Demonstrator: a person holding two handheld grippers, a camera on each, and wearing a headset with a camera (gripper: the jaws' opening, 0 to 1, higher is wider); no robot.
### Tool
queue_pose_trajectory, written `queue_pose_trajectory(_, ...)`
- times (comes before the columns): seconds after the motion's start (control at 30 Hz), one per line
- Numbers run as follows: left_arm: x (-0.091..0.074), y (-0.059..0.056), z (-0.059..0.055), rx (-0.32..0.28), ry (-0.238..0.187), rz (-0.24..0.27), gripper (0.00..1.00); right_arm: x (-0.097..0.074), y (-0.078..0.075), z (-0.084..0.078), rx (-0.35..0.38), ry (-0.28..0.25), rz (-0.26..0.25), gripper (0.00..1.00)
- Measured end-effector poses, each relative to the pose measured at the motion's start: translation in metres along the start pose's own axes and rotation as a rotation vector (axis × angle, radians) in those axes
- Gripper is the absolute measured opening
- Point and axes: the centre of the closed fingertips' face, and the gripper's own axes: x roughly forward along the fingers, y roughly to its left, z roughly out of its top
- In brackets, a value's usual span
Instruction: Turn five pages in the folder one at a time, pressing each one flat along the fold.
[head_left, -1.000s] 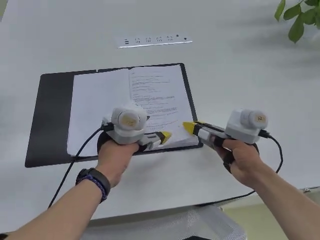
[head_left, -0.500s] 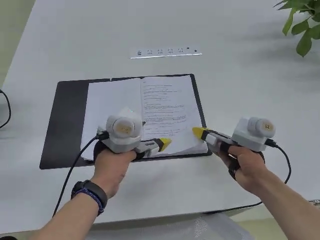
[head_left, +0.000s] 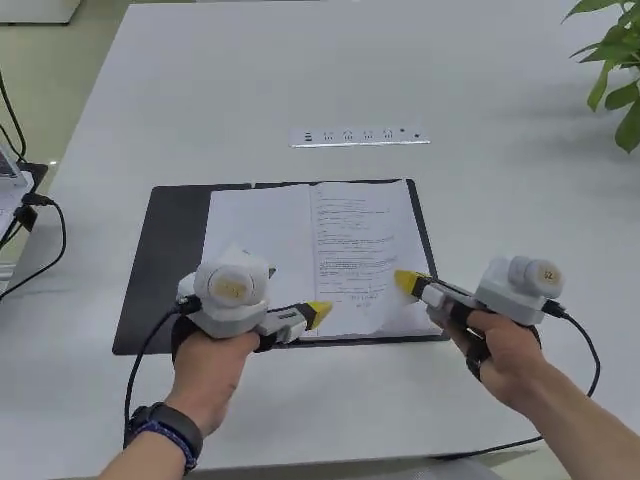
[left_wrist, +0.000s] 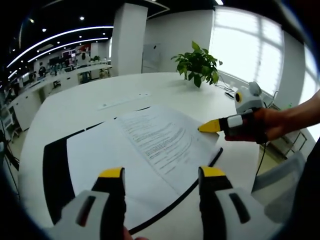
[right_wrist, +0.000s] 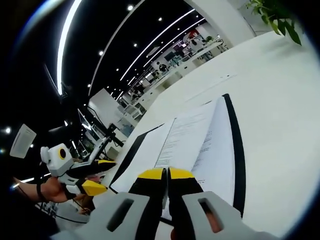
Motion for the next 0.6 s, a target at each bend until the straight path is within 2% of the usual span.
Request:
queue_pose_trajectory(0.17, -0.014, 0.011, -0.001, -0.008, -0.014, 0.019, 0.58, 0.009, 0.012, -0.002, -0.014, 0.008, 0.015, 0.0)
queue_pose_trajectory(0.33, -0.022, 0.014, -0.005, -0.007, -0.017, 0.015, 0.6, 0.014, 0.023, -0.005, -0.019, 0.014, 0.022, 0.0)
queue_pose_trajectory(0.47, -0.031, 0.021, -0.011, -0.004, -0.013, 0.017, 0.6, 0.019, 0.032, -0.009, -0.032, 0.024, 0.031, 0.0)
queue_pose_trajectory(0.6, -0.039, 0.027, -0.011, -0.015, -0.027, 0.026, 0.59, 0.024, 0.041, -0.012, -0.036, 0.03, 0.037, 0.0)
